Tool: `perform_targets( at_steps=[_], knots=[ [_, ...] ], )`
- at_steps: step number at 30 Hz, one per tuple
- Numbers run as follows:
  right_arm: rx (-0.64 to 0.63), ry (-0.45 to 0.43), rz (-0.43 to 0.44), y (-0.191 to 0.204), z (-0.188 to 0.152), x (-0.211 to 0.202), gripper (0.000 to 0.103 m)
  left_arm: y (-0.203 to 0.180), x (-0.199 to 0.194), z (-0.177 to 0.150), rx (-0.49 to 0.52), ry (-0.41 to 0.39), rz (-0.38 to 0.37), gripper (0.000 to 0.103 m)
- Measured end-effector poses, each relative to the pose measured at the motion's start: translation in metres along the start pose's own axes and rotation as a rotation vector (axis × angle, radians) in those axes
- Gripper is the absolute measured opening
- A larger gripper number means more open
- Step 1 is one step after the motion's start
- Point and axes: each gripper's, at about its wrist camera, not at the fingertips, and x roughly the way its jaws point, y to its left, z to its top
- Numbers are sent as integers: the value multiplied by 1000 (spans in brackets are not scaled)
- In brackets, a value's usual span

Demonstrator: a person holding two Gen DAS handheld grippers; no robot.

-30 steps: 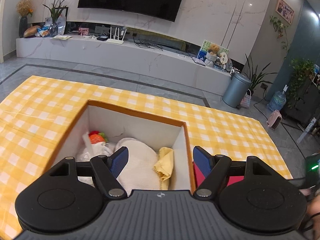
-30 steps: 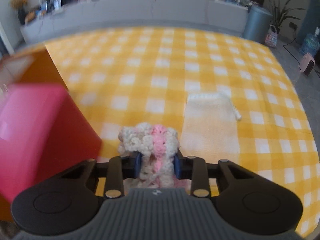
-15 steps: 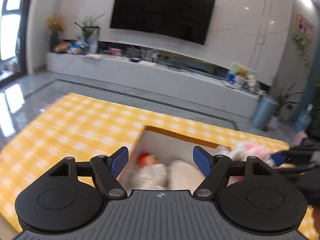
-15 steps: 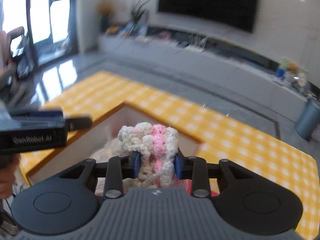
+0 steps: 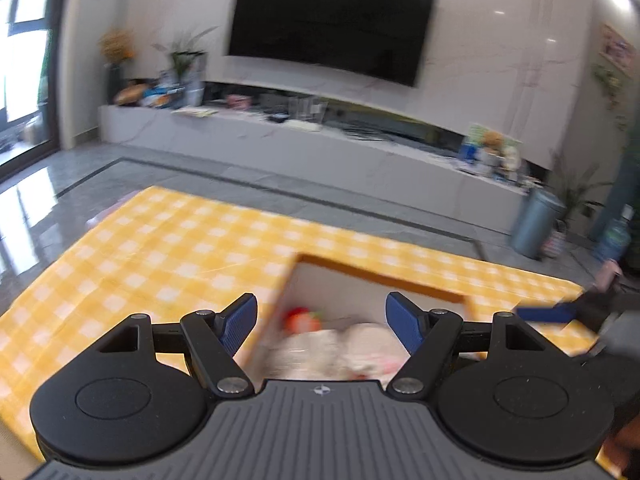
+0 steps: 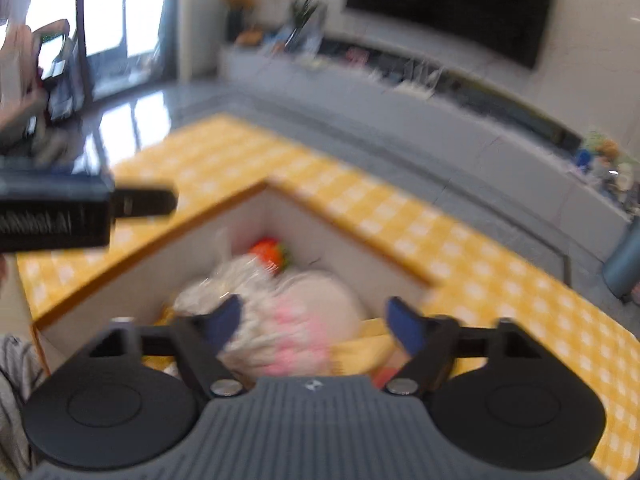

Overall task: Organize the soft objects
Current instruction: 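Move the left tool to the white mesh bag on the mat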

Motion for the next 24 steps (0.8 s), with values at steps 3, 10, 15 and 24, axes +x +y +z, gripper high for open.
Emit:
perform_targets(
  at_steps=[3, 10, 15, 24],
  knots=[
    [61, -73, -120, -55, -13, -49, 93, -49, -1, 5, 44, 16, -85, 86],
    [248, 75, -354, -175, -93, -66, 100, -189, 31, -16, 164, 199, -310, 87],
    [519, 166, -360, -231, -159, 1, 100, -238, 49, -35, 238, 194, -293, 86],
    [576, 318, -432, -237, -190, 50, 100, -278, 117, -58, 282, 335, -272, 86]
  ],
)
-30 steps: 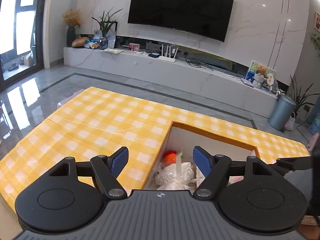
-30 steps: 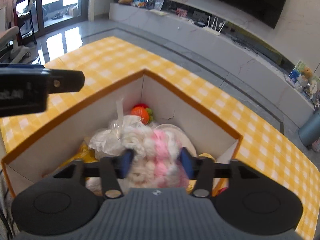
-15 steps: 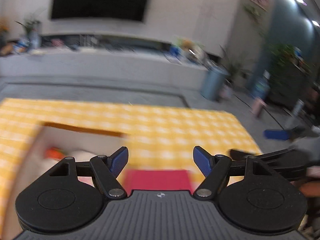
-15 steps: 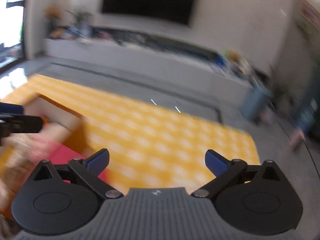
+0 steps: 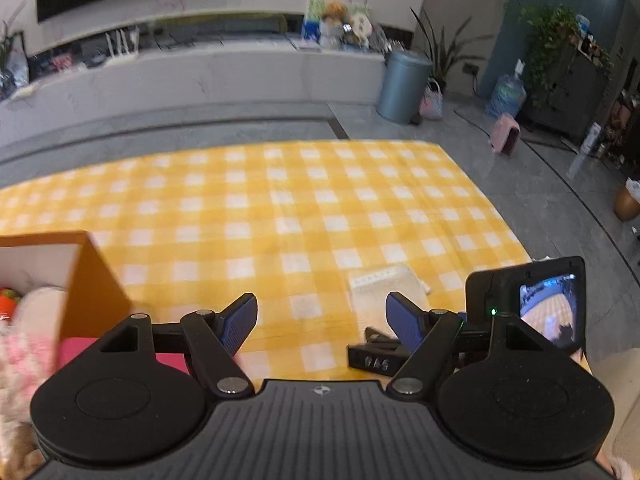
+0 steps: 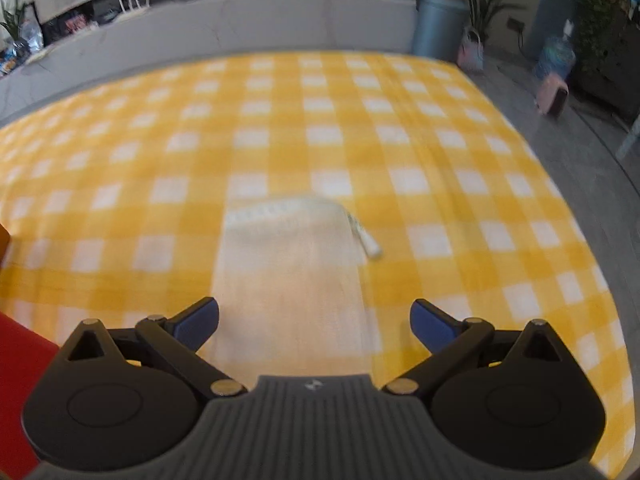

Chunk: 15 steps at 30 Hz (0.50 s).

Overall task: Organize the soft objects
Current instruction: 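Move the left tool to the white mesh bag on the mat, then grasp and lift the white mesh bag with the left tool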

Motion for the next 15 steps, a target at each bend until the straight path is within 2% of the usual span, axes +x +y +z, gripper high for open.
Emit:
perform_targets(
  at_steps=[2, 7, 9, 12, 13, 14, 15],
  knots=[
    [-11, 18, 26, -7, -5, -7, 100, -3, 19, 3, -8, 37, -4, 86],
    [-42, 33, 56, -13, -19, -13, 100, -24, 70, 8, -4, 193, -5, 83],
    [-24, 48, 63, -17, -23, -12, 99, -33, 86, 9, -12, 219, -22, 83],
    [-41, 30, 78, -15, -27, -22, 92, -44, 110, 8, -23, 260, -95, 83],
    [-47, 20, 89, -14, -28, -25, 90, -48, 120, 8, -31, 276, -94, 83],
    [-53, 13, 104, -14, -28, -25, 81, -51, 129, 7, -24, 298, -87, 83],
    [-53, 23, 80, -14, -29, -22, 76, -54, 136, 6, -1, 315, -72, 81]
  ],
)
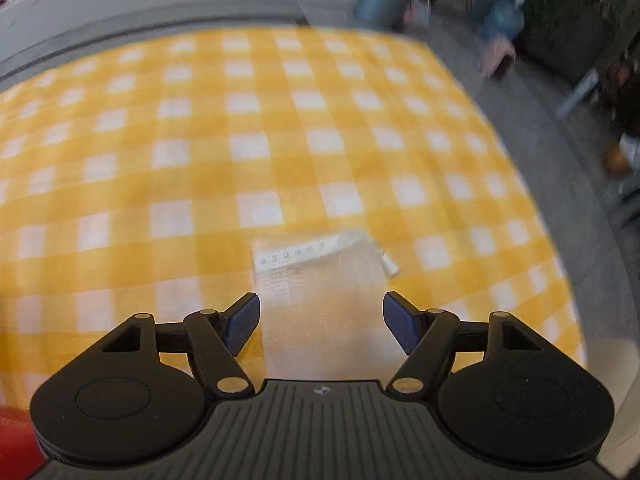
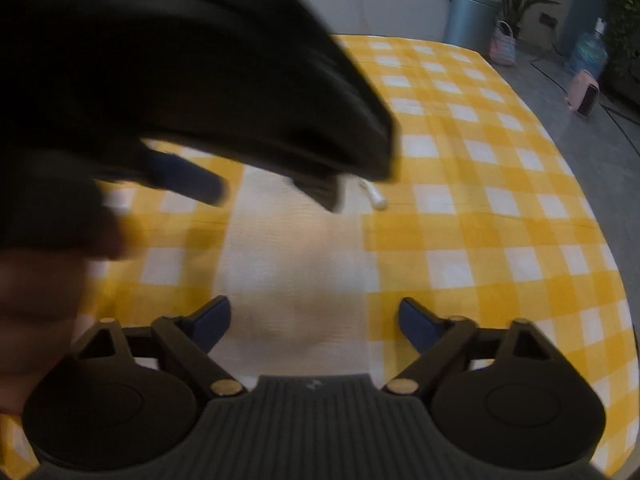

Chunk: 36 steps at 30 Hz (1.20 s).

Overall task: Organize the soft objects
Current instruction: 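Grasp and lift the white mesh bag with the left tool, then lower the mesh bag into the box and open the left tool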

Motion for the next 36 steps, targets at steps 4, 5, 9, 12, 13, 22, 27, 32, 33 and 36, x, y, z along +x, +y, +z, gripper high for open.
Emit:
perform_targets(
  at_steps=[4, 5, 9, 12, 13, 22, 27, 32, 33, 36],
  knots=[
    [17, -13, -3, -8, 0, 0, 61, -5, 13, 0, 54, -5, 42, 75],
    [4, -23, 5, -8, 0, -1, 45, -5, 15, 0, 59, -4, 43, 74],
    [-6, -21, 29, -9, 3, -4, 6, -12, 13, 0, 97, -41, 93, 34],
    [6, -14, 69, -10, 2, -9, 0, -12, 10, -3, 109, -50, 88, 1],
    [5, -16, 81, -11, 1, -11, 0, -9, 8, -4, 95, -38, 66, 1],
    [29, -171, 219, -11, 8, -71, 0, 12, -71, -8, 46, -174, -23, 1],
    [-9, -280, 262, 11, 9, -116, 0, 36, -146, -15, 16, -309, -64, 1],
    [-98, -387, 343, 58, 15, -171, 0, 75, -232, -36, -17, -451, -68, 1],
    [-117, -408, 362, 70, 15, -183, 0, 84, -247, -43, -20, -481, -57, 1],
    [-187, -442, 448, 110, 16, -212, 0, 117, -286, -68, -38, -552, 22, 1]
  ],
)
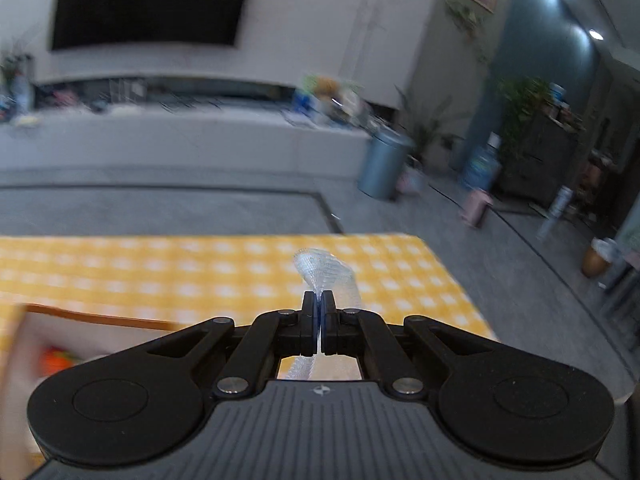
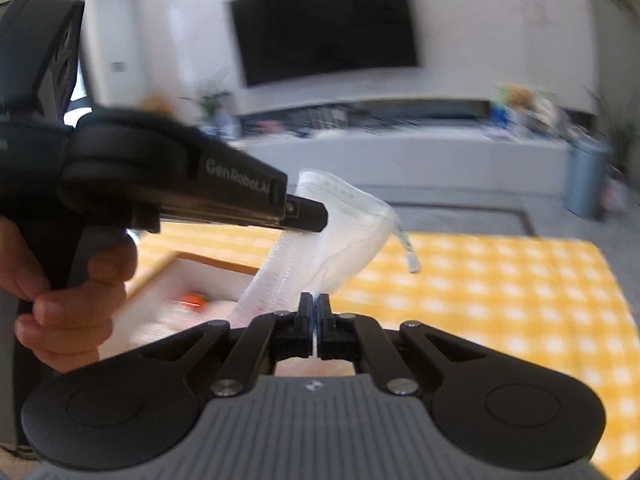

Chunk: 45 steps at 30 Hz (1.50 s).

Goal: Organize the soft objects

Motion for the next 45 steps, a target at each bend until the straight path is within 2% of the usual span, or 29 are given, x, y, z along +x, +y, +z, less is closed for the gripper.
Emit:
perform_targets(
  at_steps=[3, 7, 10, 12, 13, 18, 20, 22, 24, 25, 27, 28, 29, 31, 33, 35, 38, 41, 45],
  knots=[
    [-69, 3, 83, 51, 9, 7, 0, 37, -32, -12, -40, -52, 86, 1],
    [-131, 65, 128, 109, 2, 39, 0, 80, -44, -40, -48, 8, 192, 2],
    [-149, 161, 167, 144, -17, 68, 0, 107, -40, -66, -65, 19, 291, 2],
    [-178, 226, 168, 163, -34, 85, 0, 125, -34, -79, -100, 51, 303, 2],
    [-194, 251, 160, 185, -44, 88, 0, 133, -33, -85, -115, 67, 303, 2],
    [-202, 333, 128, 191, -71, 117, 0, 136, -20, -106, -86, 109, 353, 2],
    [-190, 333, 99, 187, -76, 123, 0, 132, -25, -111, -55, 98, 383, 19],
    [-177, 338, 93, 185, -77, 126, 0, 128, -32, -113, -33, 77, 407, 64],
    [-168, 337, 93, 184, -76, 137, 0, 131, -49, -116, -26, 26, 419, 79],
    [-165, 336, 90, 183, -76, 136, 4, 128, -53, -116, -19, 0, 426, 80],
    [-148, 317, 74, 180, -74, 131, 21, 121, -61, -113, 6, -40, 450, 86],
    [-136, 307, 70, 178, -72, 127, 49, 117, -64, -112, 25, -66, 464, 88],
    [-122, 288, 71, 175, -70, 127, 69, 110, -69, -111, 50, -99, 477, 88],
    [-105, 233, 79, 168, -66, 117, 82, 97, -76, -111, 107, -160, 492, 95],
    [-98, 175, 79, 163, -63, 101, 85, 81, -87, -111, 137, -215, 509, 99],
    [-82, 109, 58, 155, -60, 81, 98, 68, -97, -111, 139, -270, 497, 99],
    [-81, 3, 15, 140, -62, 49, 100, 46, -108, -113, 128, -322, 450, 99],
    [-88, -80, -59, 123, -68, 23, 100, 23, -116, -121, 173, -370, 378, 102],
    [-74, -169, -115, 101, -80, -5, 100, -1, -115, -135, 168, -380, 345, 103]
  ],
)
